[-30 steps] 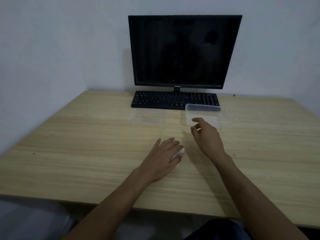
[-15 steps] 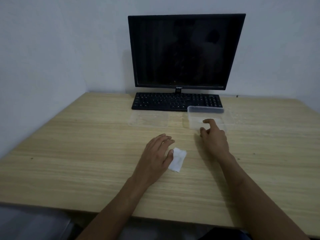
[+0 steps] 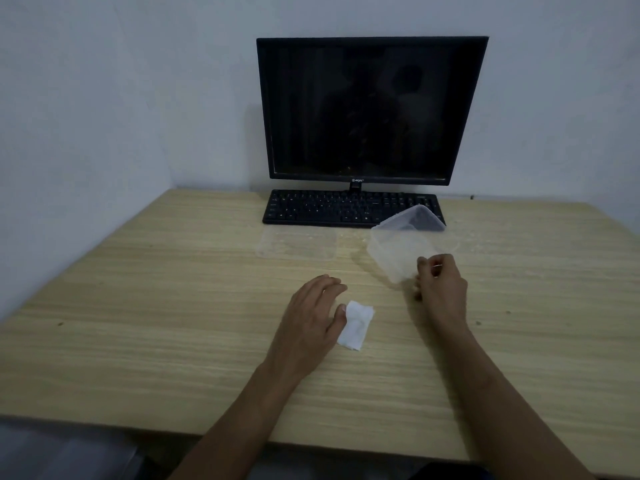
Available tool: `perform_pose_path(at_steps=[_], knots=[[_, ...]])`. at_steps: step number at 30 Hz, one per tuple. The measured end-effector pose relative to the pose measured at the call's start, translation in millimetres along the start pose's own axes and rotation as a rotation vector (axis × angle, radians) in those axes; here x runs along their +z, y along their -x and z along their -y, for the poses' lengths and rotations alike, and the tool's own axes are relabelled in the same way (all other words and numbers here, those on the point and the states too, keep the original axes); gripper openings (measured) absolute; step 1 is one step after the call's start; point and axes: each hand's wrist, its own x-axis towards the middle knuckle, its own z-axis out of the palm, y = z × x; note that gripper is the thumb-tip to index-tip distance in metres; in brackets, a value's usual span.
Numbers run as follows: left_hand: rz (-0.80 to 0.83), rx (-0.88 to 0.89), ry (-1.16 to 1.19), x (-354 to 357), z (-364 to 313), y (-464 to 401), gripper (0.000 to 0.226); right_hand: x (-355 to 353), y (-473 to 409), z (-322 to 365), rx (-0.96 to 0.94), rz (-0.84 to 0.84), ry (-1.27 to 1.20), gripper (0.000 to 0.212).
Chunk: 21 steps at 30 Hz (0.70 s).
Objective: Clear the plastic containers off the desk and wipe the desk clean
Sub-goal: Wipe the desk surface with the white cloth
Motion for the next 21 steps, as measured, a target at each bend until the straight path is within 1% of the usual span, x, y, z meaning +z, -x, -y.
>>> perform_pose_path(at_steps=[3,5,8,10,12,16,19,21], knots=[[-0.017,-0.008,0.015,-2,-2,0,0.038,-6,6,1,-0.01,-0.014,-0.016,0.008],[-0.037,-0.031,0.044,-4,-4,0,0.041,-8,10,2,-0.056,-0.003,-0.023,0.004],[-0.058,-0.108,0.154,-11,-8,0,0.047,-6,18,8,-0.182,0.06,-0.026,0.022],[-0.034,-0.164,0.228,-15,-9,0,0.053,0,24,15,-0.231,0.102,-0.054,0.035],[-0.002,-0.205,0.286,-16,-9,0,0.058,7,28,18,-0.26,0.125,-0.038,0.04],[-0.001,-0.217,0.327,-16,-10,0,0.058,12,32,21,-0.298,0.143,-0.051,0.028],[0.009,-0.233,0.375,-17,-10,-1,0.056,12,32,21,-0.254,0.209,-0.165,0.022],[0.049,-0.241,0.415,-16,-10,-3,0.054,12,32,23,-0.205,0.258,-0.274,0.02]])
